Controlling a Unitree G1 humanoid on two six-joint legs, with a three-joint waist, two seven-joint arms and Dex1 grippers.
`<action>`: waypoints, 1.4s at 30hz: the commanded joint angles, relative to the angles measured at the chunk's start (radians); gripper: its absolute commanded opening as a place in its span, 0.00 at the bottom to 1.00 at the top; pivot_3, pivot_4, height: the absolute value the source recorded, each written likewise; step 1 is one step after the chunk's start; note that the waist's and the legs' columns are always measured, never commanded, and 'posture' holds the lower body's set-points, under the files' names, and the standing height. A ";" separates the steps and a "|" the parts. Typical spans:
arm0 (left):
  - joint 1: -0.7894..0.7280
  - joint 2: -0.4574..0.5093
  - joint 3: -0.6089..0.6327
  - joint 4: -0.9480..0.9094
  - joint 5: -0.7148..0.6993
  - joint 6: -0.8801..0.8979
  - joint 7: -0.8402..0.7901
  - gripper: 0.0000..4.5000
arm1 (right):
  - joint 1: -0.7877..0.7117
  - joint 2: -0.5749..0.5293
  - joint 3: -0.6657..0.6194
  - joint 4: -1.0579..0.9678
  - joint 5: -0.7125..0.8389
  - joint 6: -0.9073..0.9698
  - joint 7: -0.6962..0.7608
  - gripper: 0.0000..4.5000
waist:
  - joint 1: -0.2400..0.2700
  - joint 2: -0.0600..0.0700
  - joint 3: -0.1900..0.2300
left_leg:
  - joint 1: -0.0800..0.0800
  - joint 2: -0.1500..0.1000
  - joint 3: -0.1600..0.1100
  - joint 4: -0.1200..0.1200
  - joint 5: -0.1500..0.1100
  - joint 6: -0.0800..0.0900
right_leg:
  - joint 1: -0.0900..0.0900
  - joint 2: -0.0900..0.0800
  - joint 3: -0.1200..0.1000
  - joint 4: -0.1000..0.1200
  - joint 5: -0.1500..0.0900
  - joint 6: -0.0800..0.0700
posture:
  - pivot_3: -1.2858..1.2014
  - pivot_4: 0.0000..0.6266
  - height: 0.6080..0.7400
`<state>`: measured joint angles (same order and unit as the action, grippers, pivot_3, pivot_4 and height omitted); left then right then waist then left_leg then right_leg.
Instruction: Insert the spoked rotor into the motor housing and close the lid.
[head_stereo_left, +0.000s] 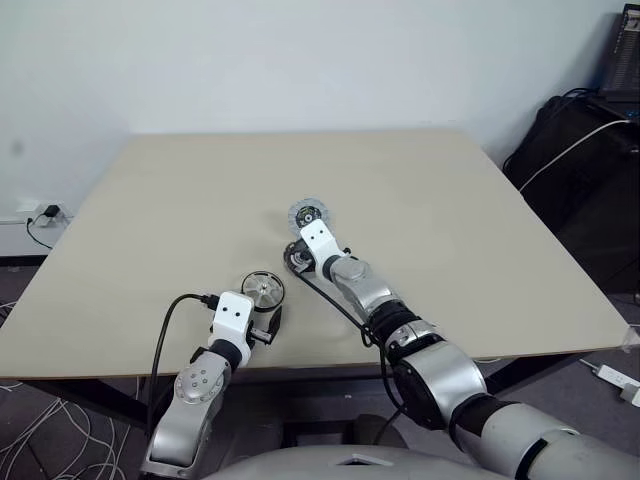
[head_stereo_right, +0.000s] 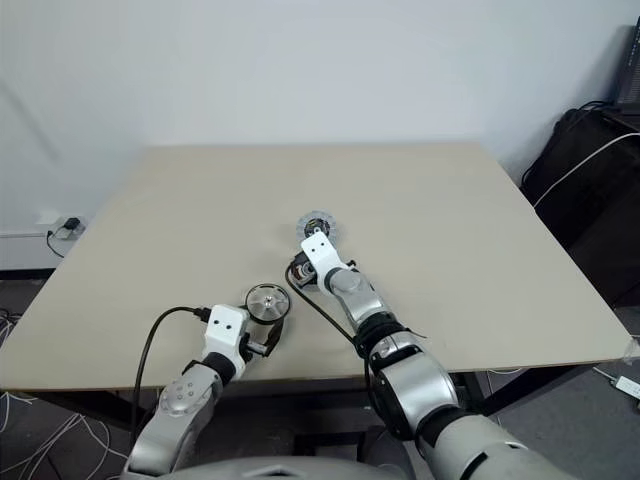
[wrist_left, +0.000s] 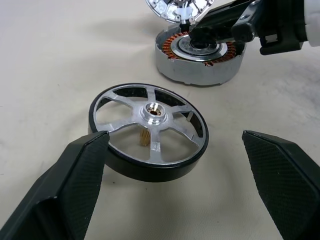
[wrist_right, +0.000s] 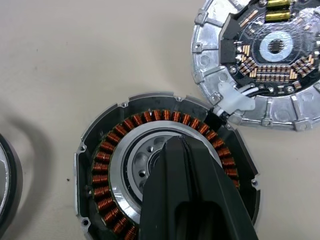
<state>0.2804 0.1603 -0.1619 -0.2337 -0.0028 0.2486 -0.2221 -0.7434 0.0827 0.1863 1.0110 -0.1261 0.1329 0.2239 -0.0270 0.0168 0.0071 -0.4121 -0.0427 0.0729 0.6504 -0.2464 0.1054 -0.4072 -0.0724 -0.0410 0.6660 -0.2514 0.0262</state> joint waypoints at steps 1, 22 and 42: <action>-0.005 -0.004 0.008 -0.047 -0.003 -0.020 0.007 1.00 | -0.034 0.008 0.000 0.011 -0.009 -0.013 0.000 0.00 | 0.000 0.000 0.000 | 0.000 0.000 0.000 0.000 0.000 0.000 | 0.000 0.000 0.000 0.000 0.000 0.000 | 0.52 0.00 1.00; 0.006 -0.006 0.010 -0.048 -0.005 -0.023 0.013 1.00 | -0.061 0.022 -0.011 0.025 -0.011 -0.036 -0.005 0.00 | 0.000 0.000 0.000 | 0.000 0.000 0.000 0.000 0.000 0.000 | 0.000 0.000 0.000 0.000 0.000 0.000 | 0.52 0.00 1.00; 0.008 -0.005 0.013 -0.048 -0.009 -0.022 0.009 1.00 | 0.035 -0.078 0.097 -0.322 -0.022 0.097 0.293 0.12 | 0.002 0.000 0.000 | -0.001 0.000 0.000 0.000 -0.002 0.004 | -0.001 0.000 0.000 0.000 0.000 -0.001 | 0.52 0.00 1.00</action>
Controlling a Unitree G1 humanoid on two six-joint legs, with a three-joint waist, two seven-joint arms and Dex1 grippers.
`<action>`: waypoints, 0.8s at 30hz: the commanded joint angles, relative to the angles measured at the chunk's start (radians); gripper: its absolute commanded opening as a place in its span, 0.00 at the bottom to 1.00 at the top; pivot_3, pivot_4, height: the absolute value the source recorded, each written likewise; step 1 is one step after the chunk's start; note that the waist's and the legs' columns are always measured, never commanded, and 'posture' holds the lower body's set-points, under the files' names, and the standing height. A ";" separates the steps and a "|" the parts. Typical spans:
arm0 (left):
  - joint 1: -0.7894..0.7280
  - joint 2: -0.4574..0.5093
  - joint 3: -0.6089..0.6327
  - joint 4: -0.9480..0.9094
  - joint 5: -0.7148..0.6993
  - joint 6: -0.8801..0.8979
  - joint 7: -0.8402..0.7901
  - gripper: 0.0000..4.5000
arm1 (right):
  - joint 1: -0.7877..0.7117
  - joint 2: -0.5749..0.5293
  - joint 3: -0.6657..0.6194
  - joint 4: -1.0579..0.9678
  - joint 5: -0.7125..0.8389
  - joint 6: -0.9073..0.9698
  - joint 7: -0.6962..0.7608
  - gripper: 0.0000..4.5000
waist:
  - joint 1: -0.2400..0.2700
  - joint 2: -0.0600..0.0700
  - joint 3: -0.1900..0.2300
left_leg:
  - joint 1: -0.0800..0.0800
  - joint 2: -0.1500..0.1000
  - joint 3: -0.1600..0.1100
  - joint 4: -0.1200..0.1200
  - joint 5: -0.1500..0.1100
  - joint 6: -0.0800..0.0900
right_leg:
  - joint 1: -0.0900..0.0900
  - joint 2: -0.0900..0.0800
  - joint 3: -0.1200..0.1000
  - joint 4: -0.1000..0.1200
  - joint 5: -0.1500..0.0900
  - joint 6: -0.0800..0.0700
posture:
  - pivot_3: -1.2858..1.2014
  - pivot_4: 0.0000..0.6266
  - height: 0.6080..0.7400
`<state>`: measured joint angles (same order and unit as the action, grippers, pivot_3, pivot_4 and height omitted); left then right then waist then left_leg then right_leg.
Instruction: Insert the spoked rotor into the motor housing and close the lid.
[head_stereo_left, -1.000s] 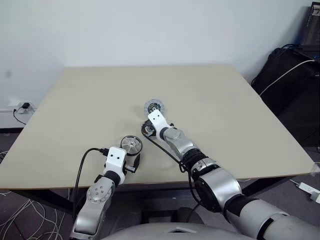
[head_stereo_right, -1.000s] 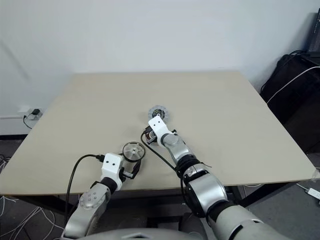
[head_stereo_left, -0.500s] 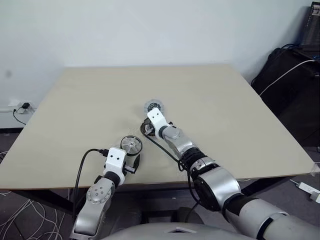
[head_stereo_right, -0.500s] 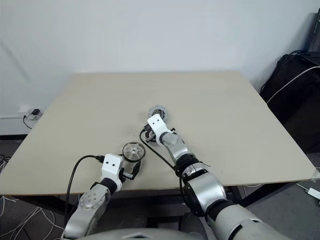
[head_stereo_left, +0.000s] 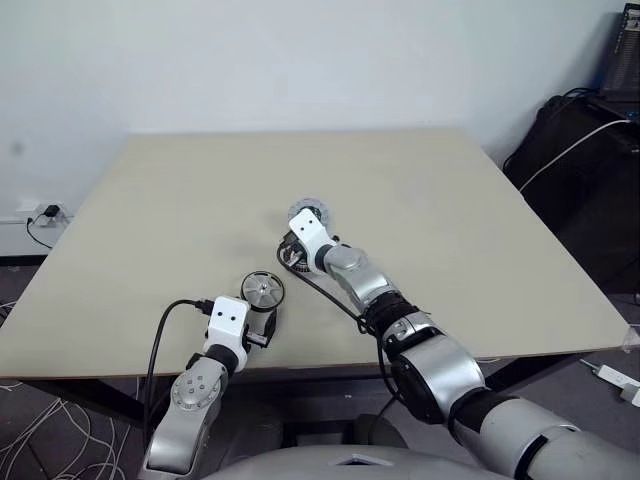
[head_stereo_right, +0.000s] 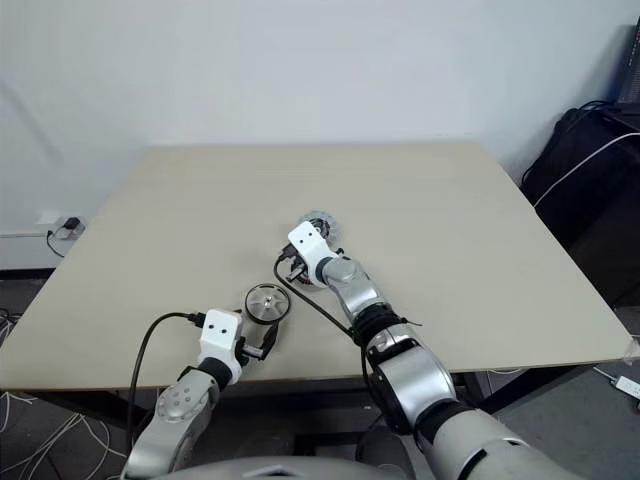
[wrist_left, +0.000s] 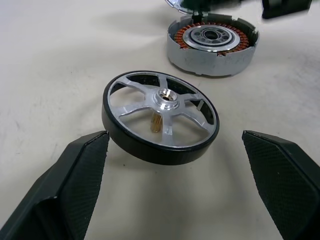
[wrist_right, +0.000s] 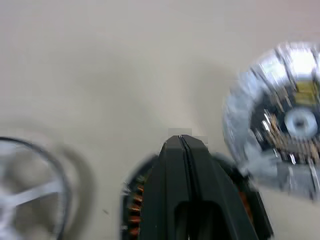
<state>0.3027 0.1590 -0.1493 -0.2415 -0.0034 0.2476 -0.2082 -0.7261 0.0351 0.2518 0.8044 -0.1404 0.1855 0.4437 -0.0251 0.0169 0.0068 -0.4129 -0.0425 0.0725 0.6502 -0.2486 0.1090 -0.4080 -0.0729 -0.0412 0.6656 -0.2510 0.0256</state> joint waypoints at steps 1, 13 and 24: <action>-0.016 -0.005 0.000 -0.038 -0.009 -0.021 -0.006 1.00 | 0.028 -0.046 0.045 -0.148 -0.014 0.063 0.092 0.18 | 0.001 0.000 0.000 | 0.000 0.000 0.000 0.000 0.000 0.000 | 0.000 0.000 0.000 0.000 0.000 0.000 | 0.52 0.00 1.00; -0.022 -0.012 -0.004 -0.027 -0.007 -0.026 -0.013 1.00 | 0.067 -0.167 0.184 -0.301 -0.091 0.199 0.236 0.47 | 0.005 0.000 0.000 | -0.001 0.000 0.000 0.000 -0.001 0.001 | 0.000 -0.002 -0.001 0.000 -0.002 -0.004 | 0.52 0.00 1.00; -0.016 -0.020 -0.004 -0.031 -0.002 -0.029 -0.006 1.00 | 0.051 -0.163 0.213 -0.220 -0.106 0.190 0.248 0.27 | 0.011 -0.001 0.000 | -0.001 0.000 0.000 0.000 -0.001 0.001 | 0.000 -0.002 -0.001 -0.001 -0.002 -0.004 | 0.52 0.00 1.00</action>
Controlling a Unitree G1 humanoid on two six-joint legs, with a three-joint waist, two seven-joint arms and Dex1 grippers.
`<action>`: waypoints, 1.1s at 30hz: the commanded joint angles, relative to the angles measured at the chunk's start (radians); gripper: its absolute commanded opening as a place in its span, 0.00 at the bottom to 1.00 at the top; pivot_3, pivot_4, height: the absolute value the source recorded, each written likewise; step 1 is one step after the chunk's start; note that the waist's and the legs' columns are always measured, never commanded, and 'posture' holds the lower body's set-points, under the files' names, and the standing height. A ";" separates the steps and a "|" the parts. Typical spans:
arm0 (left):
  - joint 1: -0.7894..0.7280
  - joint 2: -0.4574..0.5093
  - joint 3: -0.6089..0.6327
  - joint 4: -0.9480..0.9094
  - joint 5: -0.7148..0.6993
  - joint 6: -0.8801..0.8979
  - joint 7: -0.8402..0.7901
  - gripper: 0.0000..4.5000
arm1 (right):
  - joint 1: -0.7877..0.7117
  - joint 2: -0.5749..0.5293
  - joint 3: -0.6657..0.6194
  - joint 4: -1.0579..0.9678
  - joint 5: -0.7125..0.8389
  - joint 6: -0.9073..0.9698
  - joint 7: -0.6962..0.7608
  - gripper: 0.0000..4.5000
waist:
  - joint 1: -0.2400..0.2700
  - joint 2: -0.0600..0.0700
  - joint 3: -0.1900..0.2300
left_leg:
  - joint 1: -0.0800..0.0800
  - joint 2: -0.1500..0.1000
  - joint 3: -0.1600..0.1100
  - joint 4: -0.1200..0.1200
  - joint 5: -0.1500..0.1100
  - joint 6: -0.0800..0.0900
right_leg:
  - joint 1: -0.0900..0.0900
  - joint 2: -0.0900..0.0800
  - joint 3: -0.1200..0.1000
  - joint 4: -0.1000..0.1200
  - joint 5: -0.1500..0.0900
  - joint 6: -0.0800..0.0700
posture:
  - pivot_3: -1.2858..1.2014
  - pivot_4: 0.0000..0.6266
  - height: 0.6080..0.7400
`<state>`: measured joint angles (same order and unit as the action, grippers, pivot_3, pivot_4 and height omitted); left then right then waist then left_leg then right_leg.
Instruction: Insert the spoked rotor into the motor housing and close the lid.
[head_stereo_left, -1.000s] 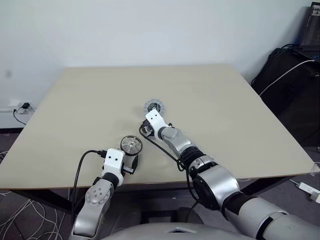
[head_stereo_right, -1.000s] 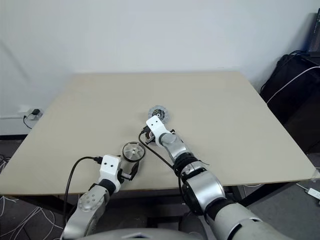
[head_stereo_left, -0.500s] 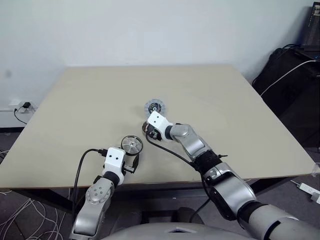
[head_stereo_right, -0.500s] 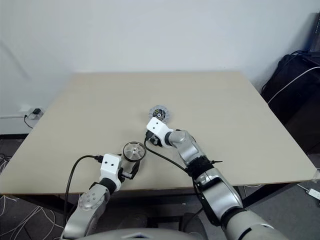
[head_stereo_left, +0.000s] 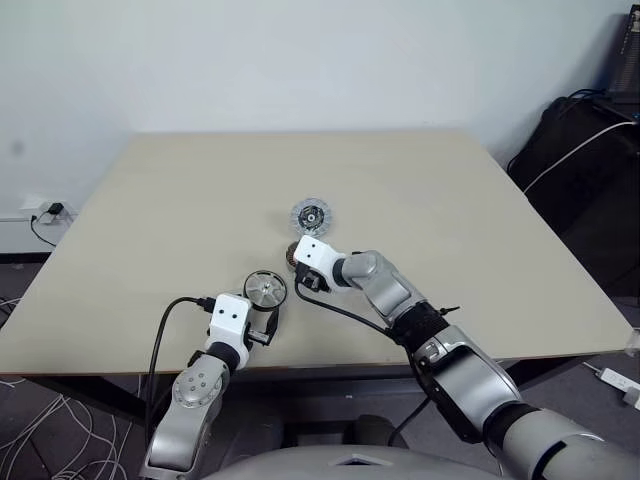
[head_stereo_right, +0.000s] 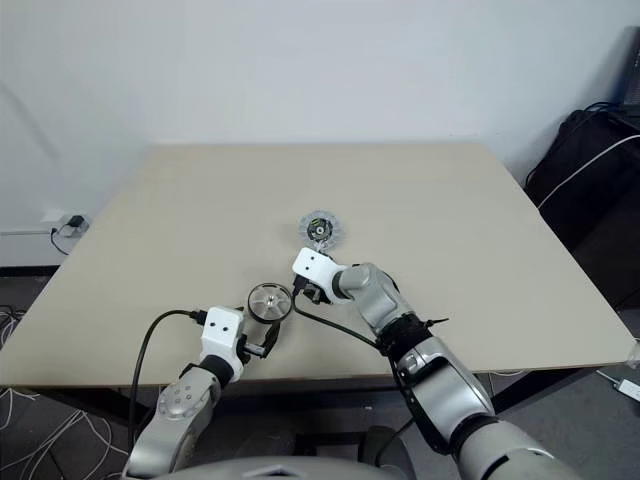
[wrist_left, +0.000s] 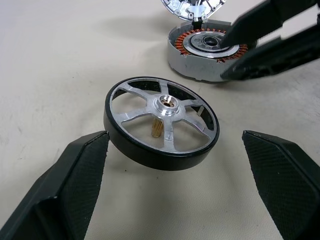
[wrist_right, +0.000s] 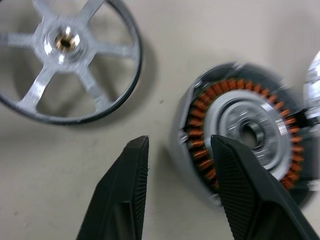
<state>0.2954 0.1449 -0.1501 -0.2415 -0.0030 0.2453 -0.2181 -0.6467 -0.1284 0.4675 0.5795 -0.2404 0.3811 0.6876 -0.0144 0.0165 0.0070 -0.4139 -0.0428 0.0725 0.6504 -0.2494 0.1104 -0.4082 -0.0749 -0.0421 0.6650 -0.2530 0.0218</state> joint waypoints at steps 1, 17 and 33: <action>-0.008 -0.007 -0.004 -0.031 -0.002 -0.027 0.005 1.00 | -0.031 -0.001 -0.002 0.013 -0.008 -0.007 0.005 0.20 | 0.001 0.000 0.000 | 0.000 0.000 0.000 0.000 0.000 0.000 | 0.000 0.000 0.000 0.000 0.000 0.000 | 0.52 0.00 1.00; 0.000 -0.021 -0.007 -0.028 -0.001 -0.034 0.016 1.00 | -0.020 -0.060 -0.004 -0.052 -0.002 0.000 0.087 0.01 | 0.006 -0.001 0.000 | 0.000 0.000 0.000 0.000 0.000 0.000 | 0.001 -0.001 -0.001 0.000 0.001 0.000 | 0.52 0.00 1.00; 0.007 -0.029 -0.011 -0.012 -0.007 -0.044 0.019 1.00 | 0.259 -0.304 0.045 -0.642 0.041 0.237 0.289 0.01 | 0.030 -0.001 0.000 | -0.004 0.000 0.000 0.001 -0.002 0.004 | 0.000 -0.002 -0.001 -0.006 0.001 0.000 | 0.52 0.00 1.00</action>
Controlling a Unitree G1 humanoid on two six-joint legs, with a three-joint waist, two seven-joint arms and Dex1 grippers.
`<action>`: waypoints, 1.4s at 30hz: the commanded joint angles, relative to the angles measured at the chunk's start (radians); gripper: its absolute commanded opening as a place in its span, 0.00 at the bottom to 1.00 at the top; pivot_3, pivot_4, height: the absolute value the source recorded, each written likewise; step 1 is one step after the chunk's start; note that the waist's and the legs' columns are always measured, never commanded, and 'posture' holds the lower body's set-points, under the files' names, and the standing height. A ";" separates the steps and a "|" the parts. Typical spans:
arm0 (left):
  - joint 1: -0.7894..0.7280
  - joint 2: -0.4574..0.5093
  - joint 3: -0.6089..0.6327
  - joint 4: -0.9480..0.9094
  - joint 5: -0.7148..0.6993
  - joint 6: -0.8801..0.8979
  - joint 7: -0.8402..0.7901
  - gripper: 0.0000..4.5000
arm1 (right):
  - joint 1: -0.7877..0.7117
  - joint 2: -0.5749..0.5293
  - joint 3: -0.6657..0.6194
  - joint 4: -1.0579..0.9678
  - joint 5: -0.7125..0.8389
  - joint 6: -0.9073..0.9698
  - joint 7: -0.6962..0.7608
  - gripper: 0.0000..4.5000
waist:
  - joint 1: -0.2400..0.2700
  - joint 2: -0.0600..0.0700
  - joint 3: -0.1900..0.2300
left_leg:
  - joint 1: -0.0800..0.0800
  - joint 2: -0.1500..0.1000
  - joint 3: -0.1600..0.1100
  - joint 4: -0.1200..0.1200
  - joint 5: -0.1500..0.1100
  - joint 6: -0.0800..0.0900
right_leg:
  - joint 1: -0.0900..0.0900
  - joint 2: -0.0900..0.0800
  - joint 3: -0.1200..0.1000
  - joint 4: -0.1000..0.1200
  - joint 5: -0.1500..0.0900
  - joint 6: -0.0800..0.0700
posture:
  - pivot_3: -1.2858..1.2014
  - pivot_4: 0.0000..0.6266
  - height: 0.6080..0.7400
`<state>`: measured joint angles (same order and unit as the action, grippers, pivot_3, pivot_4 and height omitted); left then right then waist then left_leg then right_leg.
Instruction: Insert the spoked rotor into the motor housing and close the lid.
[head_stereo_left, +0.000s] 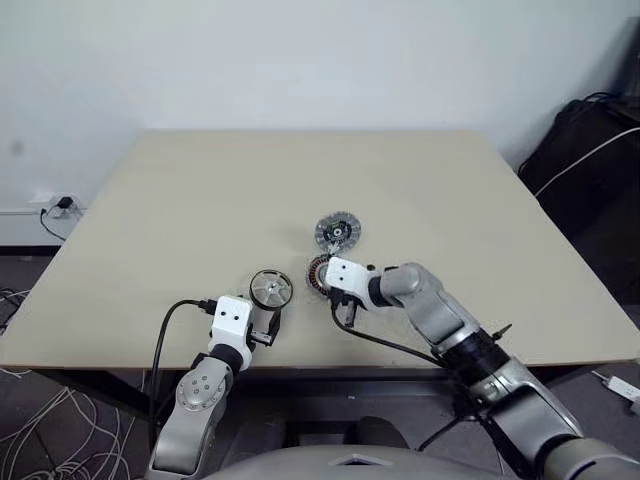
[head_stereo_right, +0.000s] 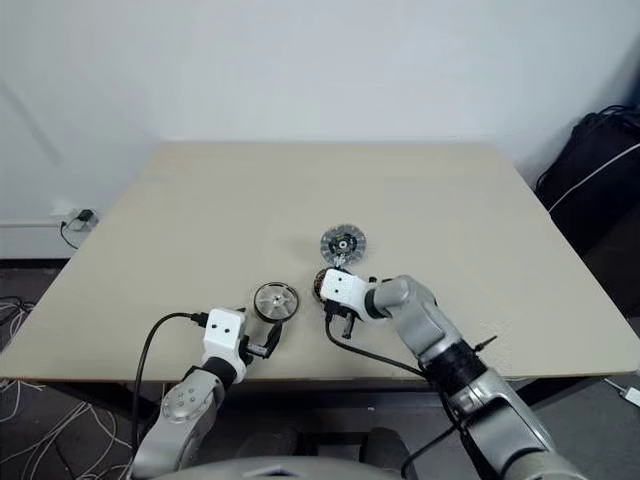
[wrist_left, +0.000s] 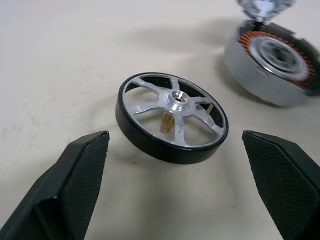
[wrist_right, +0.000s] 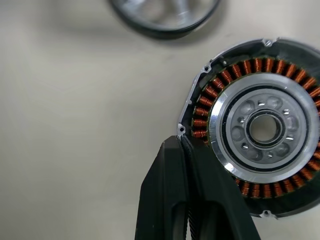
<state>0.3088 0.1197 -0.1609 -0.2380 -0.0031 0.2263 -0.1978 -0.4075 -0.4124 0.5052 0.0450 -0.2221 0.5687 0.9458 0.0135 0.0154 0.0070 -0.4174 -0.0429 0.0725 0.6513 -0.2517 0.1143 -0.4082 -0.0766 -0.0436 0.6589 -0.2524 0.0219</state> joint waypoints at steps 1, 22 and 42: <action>-0.007 -0.004 -0.001 -0.013 -0.007 -0.026 -0.002 1.00 | 0.033 -0.029 0.010 -0.137 0.025 0.066 0.033 0.01 | 0.003 0.000 0.000 | 0.000 0.000 0.000 0.000 0.000 0.000 | 0.000 0.000 0.000 0.000 0.000 0.000 | 0.52 0.00 1.00; -0.021 -0.002 -0.004 0.001 -0.010 -0.025 -0.014 1.00 | 0.077 -0.016 -0.059 -0.291 0.129 0.155 -0.089 0.35 | 0.013 -0.005 0.003 | -0.001 0.000 0.000 0.004 0.000 0.000 | 0.001 0.000 -0.001 0.001 0.001 0.002 | 0.52 0.00 1.00; -0.032 0.007 0.002 0.001 -0.010 -0.021 -0.026 1.00 | 0.030 0.055 -0.073 -0.089 0.106 0.088 -0.277 0.00 | 0.008 -0.005 0.003 | -0.001 0.000 0.000 0.006 0.000 0.001 | 0.001 0.000 -0.001 0.001 0.001 0.002 | 0.52 0.00 1.00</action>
<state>0.2908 0.1265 -0.1651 -0.2273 -0.0037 0.2248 -0.2205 -0.3461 -0.3613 0.4430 -0.0386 -0.1124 0.6804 0.6763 0.0217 0.0100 0.0099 -0.4188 -0.0429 0.0726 0.6572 -0.2520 0.1148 -0.4074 -0.0768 -0.0442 0.6604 -0.2509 0.0241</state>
